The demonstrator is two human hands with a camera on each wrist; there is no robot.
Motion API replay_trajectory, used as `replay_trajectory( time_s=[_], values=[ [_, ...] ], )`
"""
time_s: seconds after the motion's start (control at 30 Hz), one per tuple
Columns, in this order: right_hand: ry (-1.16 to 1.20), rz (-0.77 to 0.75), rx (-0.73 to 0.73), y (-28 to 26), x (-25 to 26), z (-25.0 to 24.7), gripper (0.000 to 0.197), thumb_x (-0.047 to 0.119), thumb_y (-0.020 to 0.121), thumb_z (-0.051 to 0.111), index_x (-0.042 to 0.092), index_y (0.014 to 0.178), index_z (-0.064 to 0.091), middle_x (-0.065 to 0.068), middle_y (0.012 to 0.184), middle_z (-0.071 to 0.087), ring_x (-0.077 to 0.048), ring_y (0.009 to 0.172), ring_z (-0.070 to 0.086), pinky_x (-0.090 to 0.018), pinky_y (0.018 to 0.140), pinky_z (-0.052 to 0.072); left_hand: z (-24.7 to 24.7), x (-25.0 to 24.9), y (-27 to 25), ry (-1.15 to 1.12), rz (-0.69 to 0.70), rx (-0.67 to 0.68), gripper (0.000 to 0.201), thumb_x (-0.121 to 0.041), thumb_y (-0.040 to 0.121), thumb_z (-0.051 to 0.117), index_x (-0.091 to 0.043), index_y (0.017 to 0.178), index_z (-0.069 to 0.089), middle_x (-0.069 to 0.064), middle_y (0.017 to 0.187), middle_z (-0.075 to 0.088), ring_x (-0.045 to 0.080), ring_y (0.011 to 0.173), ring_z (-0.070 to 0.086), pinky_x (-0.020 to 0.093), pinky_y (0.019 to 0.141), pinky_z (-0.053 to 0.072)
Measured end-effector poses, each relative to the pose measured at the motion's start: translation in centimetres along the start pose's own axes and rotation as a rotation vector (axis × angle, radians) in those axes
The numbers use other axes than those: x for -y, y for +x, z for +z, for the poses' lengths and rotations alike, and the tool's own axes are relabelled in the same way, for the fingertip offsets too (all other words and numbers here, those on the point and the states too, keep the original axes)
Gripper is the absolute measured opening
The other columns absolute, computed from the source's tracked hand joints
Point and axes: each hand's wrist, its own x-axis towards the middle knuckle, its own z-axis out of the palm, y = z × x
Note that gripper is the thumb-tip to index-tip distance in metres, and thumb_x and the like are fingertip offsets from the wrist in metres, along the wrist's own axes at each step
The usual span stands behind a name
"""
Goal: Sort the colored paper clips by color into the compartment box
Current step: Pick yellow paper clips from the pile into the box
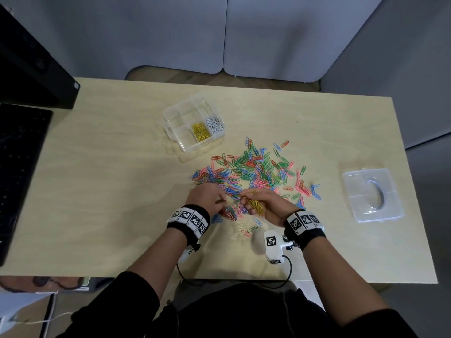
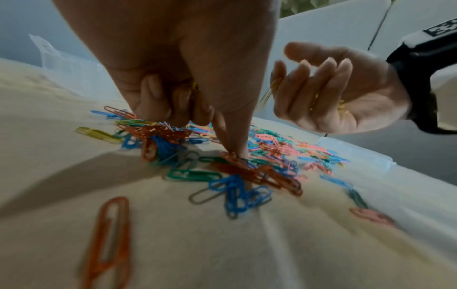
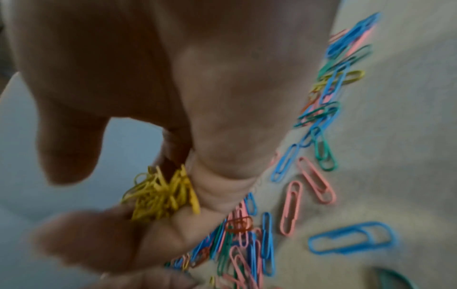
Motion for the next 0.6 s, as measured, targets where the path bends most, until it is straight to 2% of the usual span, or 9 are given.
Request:
replay_trajectory(
  time_s=[0.07,0.13,0.2,0.27,0.37,0.43,0.53,0.6],
  values=[
    [-0.099,0.014,-0.041,1.0,0.3,0.6,0.027,0.024,0.097,0.053,0.002,0.088,0.066,-0.008,0.071,0.06,-0.013,0.054,0.052,-0.019,0.047,0.042,0.2,-0.1,0.2,-0.019,-0.037,0.012,0.015,-0.039,0.083,0.072,-0.026,0.089,0.074,-0.006,0.093,0.068,0.017,0.087,0.062,0.026,0.074,0.047],
    [-0.239,-0.004,-0.149,2.2,0.5,0.9,0.04,0.036,0.099,0.053,0.007,0.073,0.063,-0.006,0.062,0.053,-0.012,0.046,0.042,-0.018,0.042,0.033,0.2,-0.3,0.5,-0.04,-0.059,0.051,0.012,-0.037,0.084,0.071,-0.026,0.086,0.072,-0.007,0.091,0.07,0.016,0.087,0.064,0.025,0.074,0.047],
    [-0.378,-0.046,-0.227,3.1,0.6,0.7,0.044,0.038,0.099,0.054,0.008,0.068,0.062,-0.004,0.057,0.049,-0.012,0.043,0.036,-0.02,0.04,0.027,0.1,-0.3,0.8,-0.077,-0.063,0.083,0.012,-0.035,0.088,0.067,-0.024,0.082,0.068,-0.006,0.087,0.07,0.017,0.083,0.065,0.027,0.074,0.05],
    [-0.549,-0.091,-0.255,3.6,0.9,0.2,0.04,0.033,0.102,0.05,0.009,0.075,0.068,-0.003,0.06,0.051,-0.011,0.045,0.038,-0.02,0.043,0.03,-0.1,-0.1,0.7,-0.13,-0.083,0.071,0.015,-0.031,0.093,0.059,-0.021,0.082,0.062,-0.004,0.083,0.066,0.019,0.079,0.062,0.032,0.073,0.051],
    [-0.8,-0.219,-0.306,4.1,1.1,-0.6,0.026,0.026,0.101,0.053,0.015,0.091,0.074,-0.007,0.071,0.065,-0.018,0.058,0.059,-0.019,0.052,0.043,-0.3,0.5,0.3,-0.223,-0.085,0.02,0.015,-0.025,0.096,0.046,-0.015,0.087,0.052,0.002,0.079,0.058,0.021,0.072,0.055,0.039,0.067,0.048],
    [-0.996,-0.294,-0.381,4.8,1.2,-0.7,0.019,0.034,0.092,0.065,0.019,0.085,0.074,-0.005,0.072,0.072,-0.022,0.065,0.067,-0.025,0.062,0.052,-0.6,0.7,0.1,-0.324,-0.072,0.01,0.014,-0.019,0.095,0.046,-0.013,0.082,0.044,0.003,0.069,0.049,0.02,0.061,0.044,0.038,0.059,0.038],
    [-1.243,-0.314,-0.602,5.7,1.1,0.0,0.03,0.055,0.077,0.074,0.025,0.076,0.068,0.005,0.057,0.063,-0.01,0.049,0.056,-0.024,0.053,0.05,-0.9,0.8,0.2,-0.487,-0.066,-0.03,0.025,-0.013,0.092,0.052,-0.015,0.073,0.037,0.003,0.061,0.037,0.017,0.056,0.032,0.031,0.054,0.028],
    [-1.331,-0.269,-0.688,6.2,1.3,0.4,0.033,0.06,0.073,0.076,0.027,0.075,0.071,0.008,0.063,0.064,-0.009,0.057,0.06,-0.026,0.058,0.052,-1.0,0.7,0.4,-0.527,-0.038,-0.073,0.029,-0.01,0.092,0.056,-0.015,0.071,0.036,0.0,0.061,0.036,0.014,0.055,0.033,0.025,0.054,0.029]
  ],
)
